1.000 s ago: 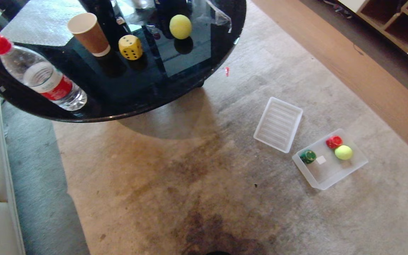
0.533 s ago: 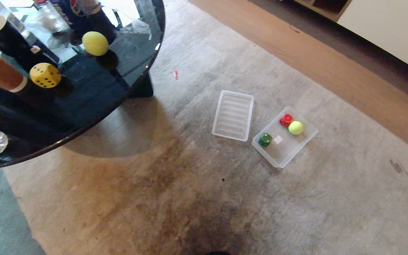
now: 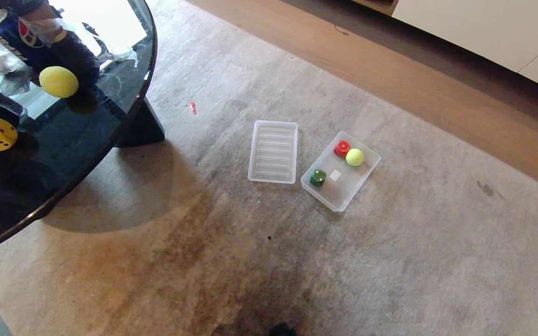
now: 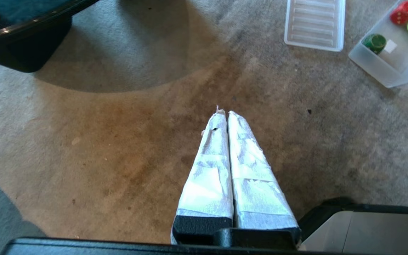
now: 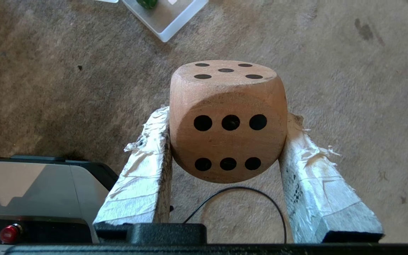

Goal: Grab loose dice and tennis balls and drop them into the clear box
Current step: Put the toys in the box

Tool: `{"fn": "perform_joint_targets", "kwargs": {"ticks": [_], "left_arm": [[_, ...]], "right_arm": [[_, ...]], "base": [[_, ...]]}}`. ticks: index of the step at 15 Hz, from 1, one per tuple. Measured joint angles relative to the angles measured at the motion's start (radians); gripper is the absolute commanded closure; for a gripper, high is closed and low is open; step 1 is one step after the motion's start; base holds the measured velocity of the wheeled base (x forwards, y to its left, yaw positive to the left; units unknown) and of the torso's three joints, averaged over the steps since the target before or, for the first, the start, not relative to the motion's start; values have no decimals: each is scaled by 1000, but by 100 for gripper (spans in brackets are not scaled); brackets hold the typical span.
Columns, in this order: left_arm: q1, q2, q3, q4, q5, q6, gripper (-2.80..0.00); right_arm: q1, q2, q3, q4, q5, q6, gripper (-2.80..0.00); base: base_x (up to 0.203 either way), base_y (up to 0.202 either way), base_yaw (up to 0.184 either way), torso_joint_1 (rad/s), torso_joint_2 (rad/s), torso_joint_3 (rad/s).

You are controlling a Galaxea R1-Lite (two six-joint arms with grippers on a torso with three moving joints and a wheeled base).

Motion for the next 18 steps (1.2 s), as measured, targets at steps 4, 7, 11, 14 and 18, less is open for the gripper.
{"fn": "perform_joint_targets", "kwargs": {"ticks": [4,7,11,14,18], "left_arm": [[0,0,0,0,-1,0,0],[0,0,0,-1,0,3,0],[0,0,0,0,0,2,0],[0,0,0,-1,0,3,0],[0,0,0,-1,-1,3,0]], "right_arm": [[0,0,0,0,0,1,0],[0,0,0,-1,0,6,0],[0,0,0,-1,0,6,0],[0,0,1,-3,0,6,0],[0,0,0,-2,0,6,0]], "base": [[0,0,0,0,0,0],[0,0,0,0,0,0],[22,0,0,1,0,2],[183,0,0,2,-1,2],[182,0,1,3,2,3]]}}
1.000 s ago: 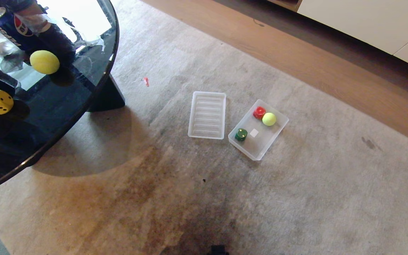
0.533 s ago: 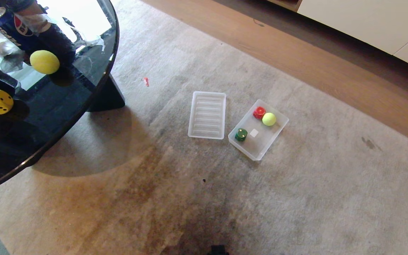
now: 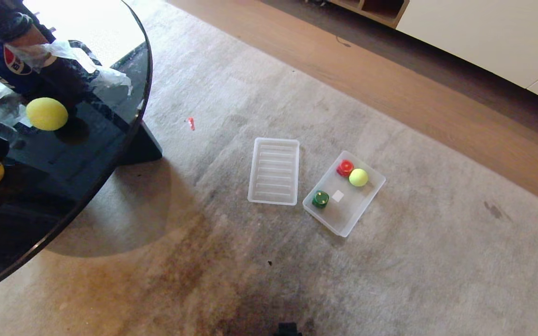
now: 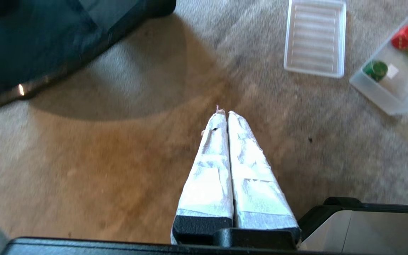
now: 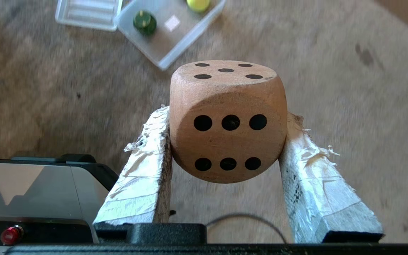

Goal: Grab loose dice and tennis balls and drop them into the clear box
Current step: Put the toys in the box

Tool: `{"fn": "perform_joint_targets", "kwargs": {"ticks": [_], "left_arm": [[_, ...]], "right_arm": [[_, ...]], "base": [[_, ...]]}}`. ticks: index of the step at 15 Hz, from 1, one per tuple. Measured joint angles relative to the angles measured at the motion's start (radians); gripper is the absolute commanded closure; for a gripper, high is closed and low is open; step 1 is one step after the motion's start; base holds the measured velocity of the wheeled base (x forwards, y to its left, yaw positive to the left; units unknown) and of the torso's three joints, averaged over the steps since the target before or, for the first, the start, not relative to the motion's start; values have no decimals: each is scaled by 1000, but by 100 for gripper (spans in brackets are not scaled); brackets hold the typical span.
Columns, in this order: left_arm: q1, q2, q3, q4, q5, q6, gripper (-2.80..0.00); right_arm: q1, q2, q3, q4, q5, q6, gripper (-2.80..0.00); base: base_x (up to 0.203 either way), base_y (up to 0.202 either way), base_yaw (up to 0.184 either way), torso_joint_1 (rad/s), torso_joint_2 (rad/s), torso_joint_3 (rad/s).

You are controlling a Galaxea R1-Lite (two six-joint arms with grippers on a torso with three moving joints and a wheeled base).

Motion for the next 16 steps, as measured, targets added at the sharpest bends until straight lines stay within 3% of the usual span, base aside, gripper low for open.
{"fn": "perform_joint_targets", "kwargs": {"ticks": [3,11,16], "left_arm": [[0,0,0,0,0,0,0],[0,0,0,0,0,-2,0],[0,0,0,0,0,-3,0]], "right_arm": [[0,0,0,0,0,0,0],[0,0,0,0,0,0,0],[0,0,0,0,0,0,0]], "base": [[156,0,0,3,1,0],[0,0,0,0,0,-6],[0,0,0,2,2,-162]]}}
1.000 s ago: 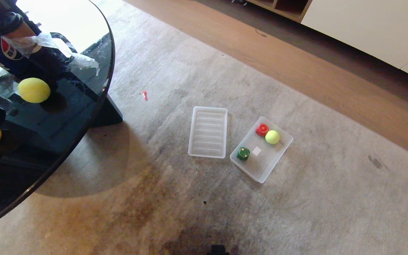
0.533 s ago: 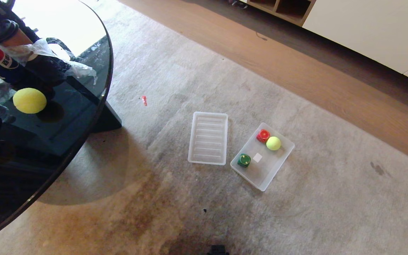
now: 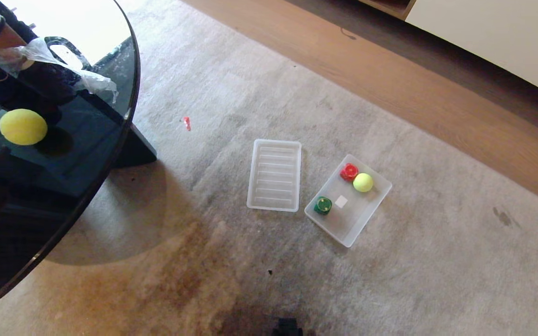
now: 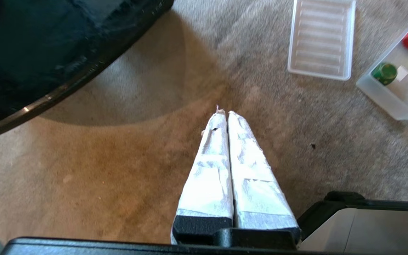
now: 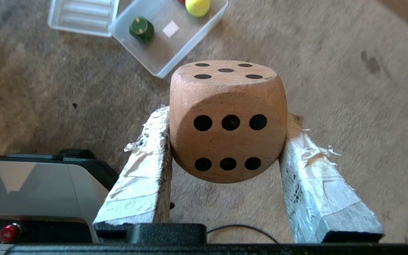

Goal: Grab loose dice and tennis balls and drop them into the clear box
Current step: Put the toys in the box

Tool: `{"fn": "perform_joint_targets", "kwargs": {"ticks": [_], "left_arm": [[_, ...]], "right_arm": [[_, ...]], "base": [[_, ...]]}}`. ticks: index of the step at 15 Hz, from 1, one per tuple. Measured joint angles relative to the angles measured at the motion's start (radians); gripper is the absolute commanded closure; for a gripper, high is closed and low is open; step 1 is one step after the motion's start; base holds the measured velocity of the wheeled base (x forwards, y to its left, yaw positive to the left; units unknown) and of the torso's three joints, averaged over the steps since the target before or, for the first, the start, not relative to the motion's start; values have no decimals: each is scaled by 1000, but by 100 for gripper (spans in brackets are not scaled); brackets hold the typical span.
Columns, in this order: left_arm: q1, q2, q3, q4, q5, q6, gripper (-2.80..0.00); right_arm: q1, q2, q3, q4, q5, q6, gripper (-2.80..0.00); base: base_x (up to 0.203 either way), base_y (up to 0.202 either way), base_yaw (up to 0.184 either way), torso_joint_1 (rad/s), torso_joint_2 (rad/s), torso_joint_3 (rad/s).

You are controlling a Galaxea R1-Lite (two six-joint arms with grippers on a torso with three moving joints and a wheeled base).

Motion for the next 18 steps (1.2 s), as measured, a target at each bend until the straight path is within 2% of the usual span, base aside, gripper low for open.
{"fn": "perform_joint_targets", "kwargs": {"ticks": [18], "left_arm": [[0,0,0,0,0,0,0]], "right_arm": [[0,2,0,2,-2,-2,0]], "base": [[0,0,0,2,2,-198]]}}
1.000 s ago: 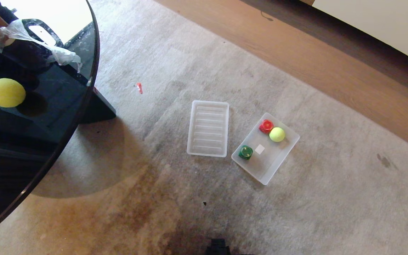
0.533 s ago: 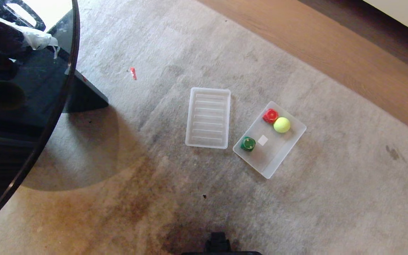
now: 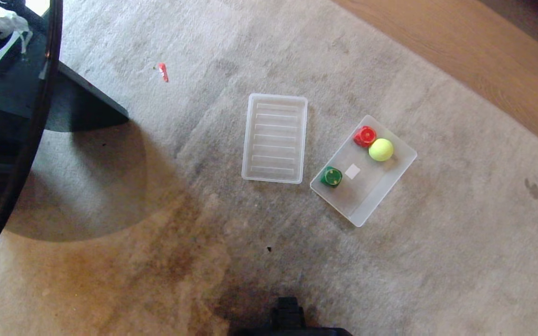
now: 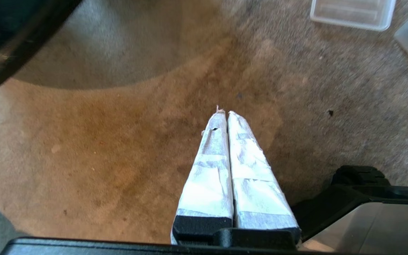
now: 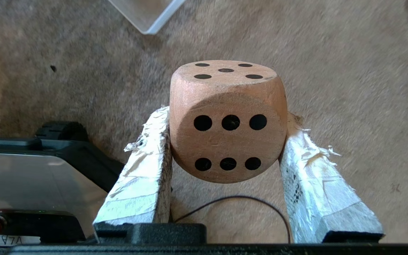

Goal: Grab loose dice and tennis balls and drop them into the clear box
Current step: Put the toys in the box

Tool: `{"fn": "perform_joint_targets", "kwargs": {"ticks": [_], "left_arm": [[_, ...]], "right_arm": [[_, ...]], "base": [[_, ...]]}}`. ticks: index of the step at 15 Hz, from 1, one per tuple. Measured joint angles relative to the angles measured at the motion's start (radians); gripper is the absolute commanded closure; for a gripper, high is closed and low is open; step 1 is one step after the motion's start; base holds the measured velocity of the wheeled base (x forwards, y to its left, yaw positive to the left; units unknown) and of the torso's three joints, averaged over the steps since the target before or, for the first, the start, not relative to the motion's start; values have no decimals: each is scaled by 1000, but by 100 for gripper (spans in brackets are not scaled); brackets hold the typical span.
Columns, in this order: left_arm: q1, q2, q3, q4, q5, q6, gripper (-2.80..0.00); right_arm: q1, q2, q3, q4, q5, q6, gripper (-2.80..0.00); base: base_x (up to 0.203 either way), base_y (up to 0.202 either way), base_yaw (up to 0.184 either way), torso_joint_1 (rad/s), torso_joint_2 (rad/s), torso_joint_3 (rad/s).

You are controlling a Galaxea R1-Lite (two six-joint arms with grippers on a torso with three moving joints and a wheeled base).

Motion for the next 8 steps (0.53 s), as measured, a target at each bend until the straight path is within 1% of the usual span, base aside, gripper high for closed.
{"fn": "perform_joint_targets", "kwargs": {"ticks": [8], "left_arm": [[0,0,0,0,0,0,0]], "right_arm": [[0,0,0,-1,1,0,0]], "base": [[0,0,0,3,3,-193]]}}
